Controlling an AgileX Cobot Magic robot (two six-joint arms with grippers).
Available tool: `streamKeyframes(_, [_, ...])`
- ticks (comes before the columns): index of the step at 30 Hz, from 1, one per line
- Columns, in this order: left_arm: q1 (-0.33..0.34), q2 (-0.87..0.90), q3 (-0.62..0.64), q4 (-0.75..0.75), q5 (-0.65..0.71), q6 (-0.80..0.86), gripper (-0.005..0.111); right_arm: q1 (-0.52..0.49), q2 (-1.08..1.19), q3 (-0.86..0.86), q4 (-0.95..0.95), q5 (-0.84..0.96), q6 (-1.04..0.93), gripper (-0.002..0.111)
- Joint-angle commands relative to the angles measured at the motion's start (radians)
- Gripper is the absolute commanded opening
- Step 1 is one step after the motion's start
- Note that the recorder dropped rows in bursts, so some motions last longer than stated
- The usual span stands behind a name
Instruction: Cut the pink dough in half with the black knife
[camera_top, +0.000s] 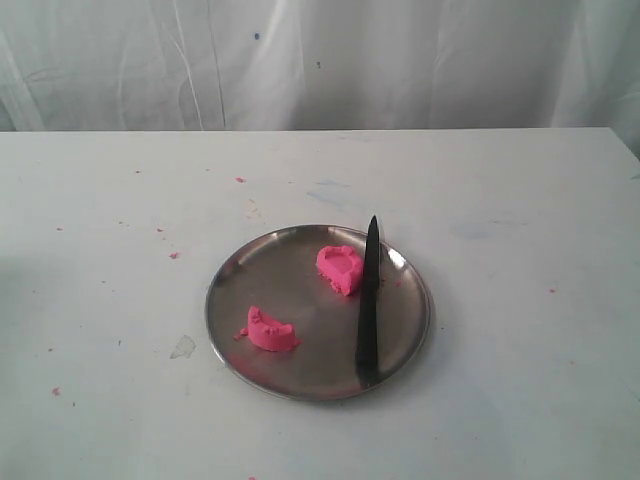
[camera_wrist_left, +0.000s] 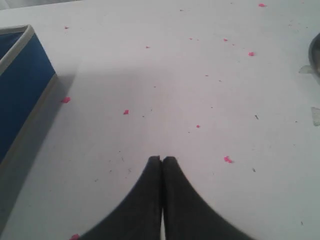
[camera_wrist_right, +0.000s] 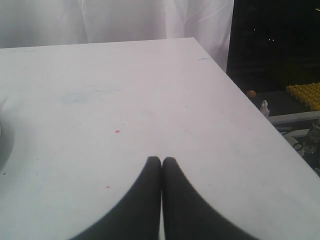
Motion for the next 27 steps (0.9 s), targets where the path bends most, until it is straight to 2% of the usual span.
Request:
streamKeyframes(1, [0.013, -0.004, 0.0, -0.007, 0.001, -0.016, 0.0, -0.007, -0.005, 0.001, -0.001, -0.002, -0.01, 0.0])
streamKeyframes(13, [0.013, -0.004, 0.0, 0.043, -0.003, 0.017, 0.0, -0.007, -0.005, 0.001, -0.001, -0.002, -0.01, 0.0])
streamKeyframes(19, [0.013, -0.004, 0.0, 0.043, 0.0, 0.017, 0.0, 0.072, -0.005, 0.001, -0.001, -0.002, -0.01, 0.0])
streamKeyframes(27, [0.013, -0.004, 0.0, 0.043, 0.0, 0.017, 0.0, 0.074, -0.005, 0.001, -0.001, -0.002, -0.01, 0.0])
